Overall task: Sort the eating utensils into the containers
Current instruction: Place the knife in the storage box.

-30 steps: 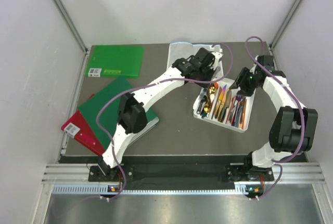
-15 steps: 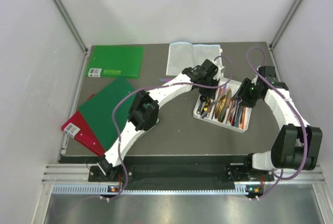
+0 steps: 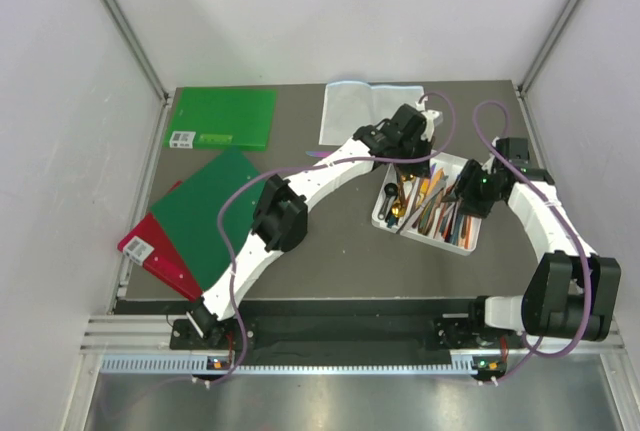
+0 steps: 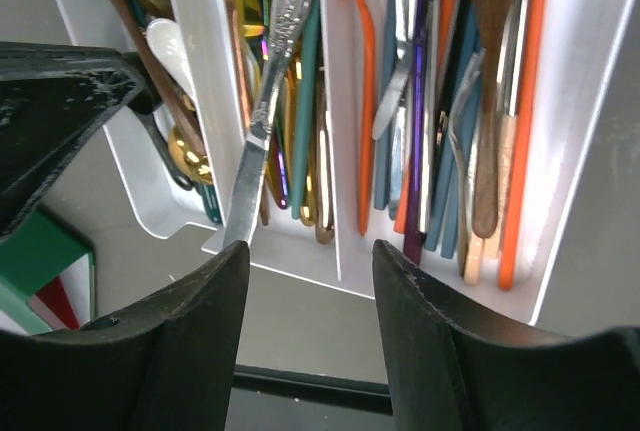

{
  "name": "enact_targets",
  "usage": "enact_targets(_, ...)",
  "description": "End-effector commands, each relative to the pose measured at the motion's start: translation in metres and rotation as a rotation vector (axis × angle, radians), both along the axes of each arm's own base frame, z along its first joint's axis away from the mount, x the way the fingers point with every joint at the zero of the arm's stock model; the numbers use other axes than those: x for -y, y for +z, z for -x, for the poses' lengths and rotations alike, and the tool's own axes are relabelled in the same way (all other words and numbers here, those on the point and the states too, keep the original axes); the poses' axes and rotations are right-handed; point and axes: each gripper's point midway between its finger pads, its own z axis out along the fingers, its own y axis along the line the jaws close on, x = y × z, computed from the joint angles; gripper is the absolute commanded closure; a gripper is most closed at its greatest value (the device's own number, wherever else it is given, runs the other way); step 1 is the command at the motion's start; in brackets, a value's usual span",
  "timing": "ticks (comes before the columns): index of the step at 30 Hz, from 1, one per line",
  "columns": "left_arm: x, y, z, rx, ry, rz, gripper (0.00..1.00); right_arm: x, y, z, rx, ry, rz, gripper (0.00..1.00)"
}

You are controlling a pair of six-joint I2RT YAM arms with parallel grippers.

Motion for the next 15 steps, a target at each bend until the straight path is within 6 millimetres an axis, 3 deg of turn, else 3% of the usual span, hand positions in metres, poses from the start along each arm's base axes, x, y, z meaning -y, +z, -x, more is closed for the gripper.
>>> enact_targets(1,-0.011,0.02,-0.014,0.037,0.029,0.018,0.94,-0.013,0.01,-0.018,0.093,0.041,-0.069,0.46)
enact_targets(3,-0.031,0.014,-0.022,0.021,0.072,-0.031,0.9,-0.02,0.006,-0.023,0.089,0.06,-0.085,0.46)
enact_targets(4,-0.04,0.026,-0.024,0.026,0.097,-0.033,0.89,-0.025,0.005,-0.025,0.087,0.079,-0.1,0.46)
enact_targets(5,-0.055,0.015,-0.024,0.003,0.124,-0.071,0.89,-0.029,-0.001,-0.03,0.062,0.085,-0.108,0.46)
enact_targets(6,-0.076,0.016,-0.041,0.018,0.192,-0.091,0.89,-0.037,-0.003,-0.033,0.055,0.112,-0.114,0.46)
enact_targets(8,-0.114,0.02,-0.04,0.015,0.272,-0.123,0.89,-0.043,-0.01,-0.042,0.026,0.126,-0.11,0.46)
enact_targets(9,-0.133,0.029,-0.058,0.069,0.346,-0.117,0.88,-0.058,-0.012,-0.043,0.02,0.171,-0.107,0.46)
enact_targets(10,-0.153,0.035,-0.051,0.076,0.373,-0.125,0.88,-0.058,-0.016,-0.046,0.011,0.169,-0.088,0.46)
enact_targets(13,-0.187,0.05,-0.057,0.137,0.451,-0.134,0.87,-0.065,-0.027,-0.056,-0.034,0.17,-0.048,0.5)
enact_targets(15,-0.195,0.057,-0.055,0.151,0.459,-0.138,0.87,-0.07,-0.032,-0.062,-0.047,0.175,-0.04,0.53)
